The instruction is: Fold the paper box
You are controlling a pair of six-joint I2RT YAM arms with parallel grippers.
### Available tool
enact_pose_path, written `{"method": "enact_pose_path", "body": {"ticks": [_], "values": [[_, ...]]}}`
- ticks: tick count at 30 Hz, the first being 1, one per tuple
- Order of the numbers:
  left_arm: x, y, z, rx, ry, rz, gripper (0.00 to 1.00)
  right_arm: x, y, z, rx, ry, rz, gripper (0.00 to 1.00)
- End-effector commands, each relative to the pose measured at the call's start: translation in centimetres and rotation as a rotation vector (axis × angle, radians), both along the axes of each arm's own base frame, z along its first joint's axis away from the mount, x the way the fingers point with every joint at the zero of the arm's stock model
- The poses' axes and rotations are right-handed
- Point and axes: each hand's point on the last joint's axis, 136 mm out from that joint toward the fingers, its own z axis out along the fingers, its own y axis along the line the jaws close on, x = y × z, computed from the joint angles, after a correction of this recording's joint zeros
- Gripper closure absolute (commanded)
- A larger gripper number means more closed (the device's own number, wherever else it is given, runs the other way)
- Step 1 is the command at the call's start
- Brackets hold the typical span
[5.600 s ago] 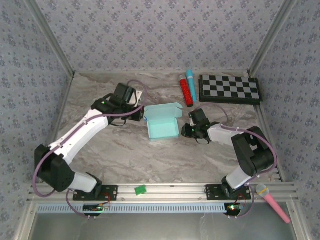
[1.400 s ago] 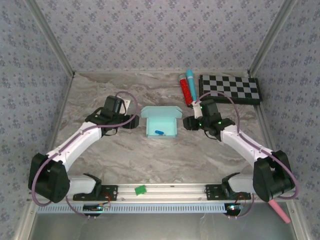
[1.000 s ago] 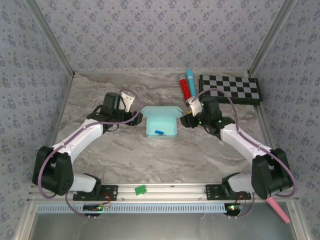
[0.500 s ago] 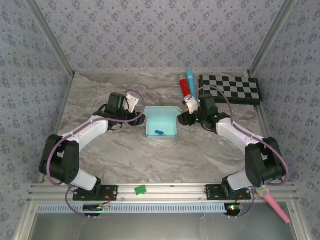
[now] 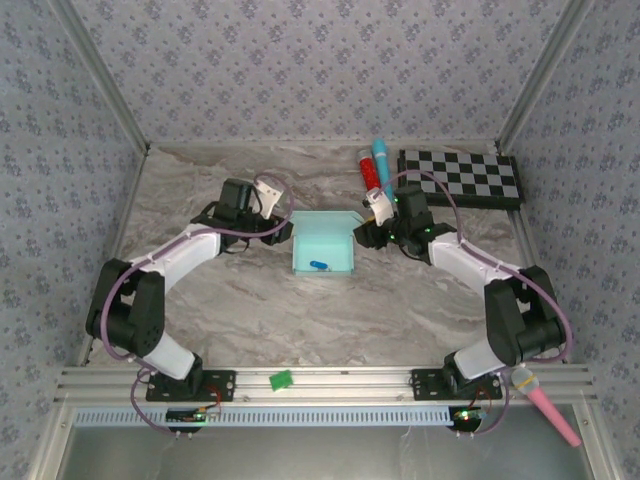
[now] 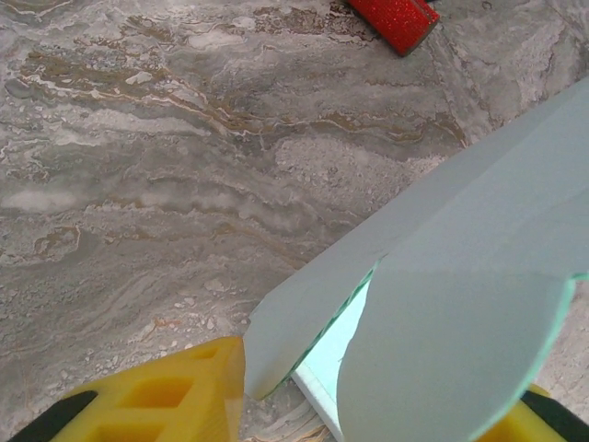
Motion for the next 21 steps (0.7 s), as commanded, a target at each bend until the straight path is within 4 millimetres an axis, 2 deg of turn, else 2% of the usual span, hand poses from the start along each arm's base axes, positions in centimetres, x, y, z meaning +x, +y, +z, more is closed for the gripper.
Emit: {"method": "enact_pose_path", "body": {"ticks": [1,15,21], "values": [[0.51,-0.66,1.06,-0.033,0.001,-0.019,0.64,0.57,0.80,1.26,0.034,-0.015,0.013,0.63],[-0.03,-0.86,1.04,-0.021,0.003,0.008,0.73,0.80,1.16,1.00,0.000,-0.032,-0.041,0.74],[-0.17,-0.89,0.82,-0.004,-0.001,0.022,0.74,1.07,0.94,1.12,-0.028,-0.064,-0.086,0.76]]}}
